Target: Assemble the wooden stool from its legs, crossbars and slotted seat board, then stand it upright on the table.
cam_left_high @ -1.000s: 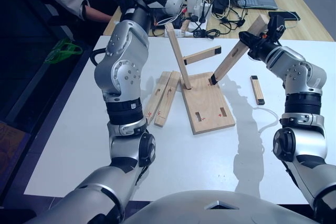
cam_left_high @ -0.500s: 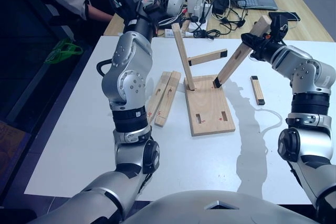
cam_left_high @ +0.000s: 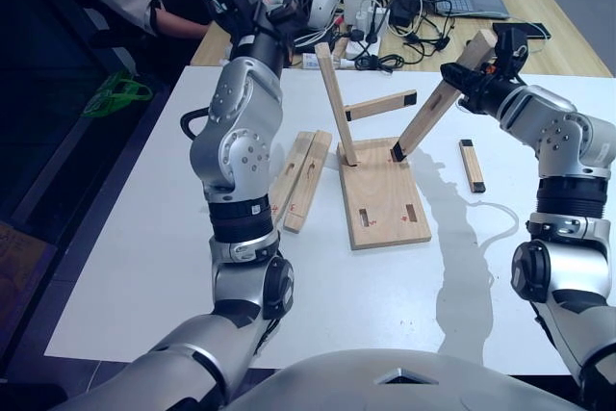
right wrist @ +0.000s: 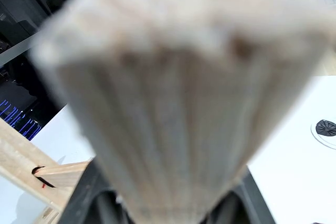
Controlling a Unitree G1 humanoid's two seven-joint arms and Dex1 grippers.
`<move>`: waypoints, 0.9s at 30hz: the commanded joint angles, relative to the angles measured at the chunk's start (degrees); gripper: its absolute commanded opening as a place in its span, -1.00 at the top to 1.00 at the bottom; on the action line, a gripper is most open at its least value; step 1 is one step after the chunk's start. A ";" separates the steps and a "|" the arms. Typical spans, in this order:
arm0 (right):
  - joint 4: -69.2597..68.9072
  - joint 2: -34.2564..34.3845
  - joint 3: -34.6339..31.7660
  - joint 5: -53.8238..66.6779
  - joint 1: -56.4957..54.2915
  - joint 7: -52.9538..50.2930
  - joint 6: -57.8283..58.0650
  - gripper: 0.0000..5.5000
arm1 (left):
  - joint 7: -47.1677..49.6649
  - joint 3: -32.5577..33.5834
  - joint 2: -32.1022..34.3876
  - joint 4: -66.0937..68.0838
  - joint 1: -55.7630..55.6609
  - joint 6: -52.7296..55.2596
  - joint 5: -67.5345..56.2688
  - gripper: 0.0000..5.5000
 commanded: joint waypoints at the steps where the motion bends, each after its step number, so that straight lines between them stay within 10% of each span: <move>1: 3.36 -1.46 3.14 -3.19 3.91 -0.91 6.08 0.64 | 0.82 -0.21 -0.87 -0.70 0.36 -0.25 0.35 -0.68; 27: 6.59 3.53 -3.25 -1.87 2.42 -10.35 4.66 0.64 | 1.04 -0.86 -1.58 -1.00 1.01 -0.52 0.85 -0.68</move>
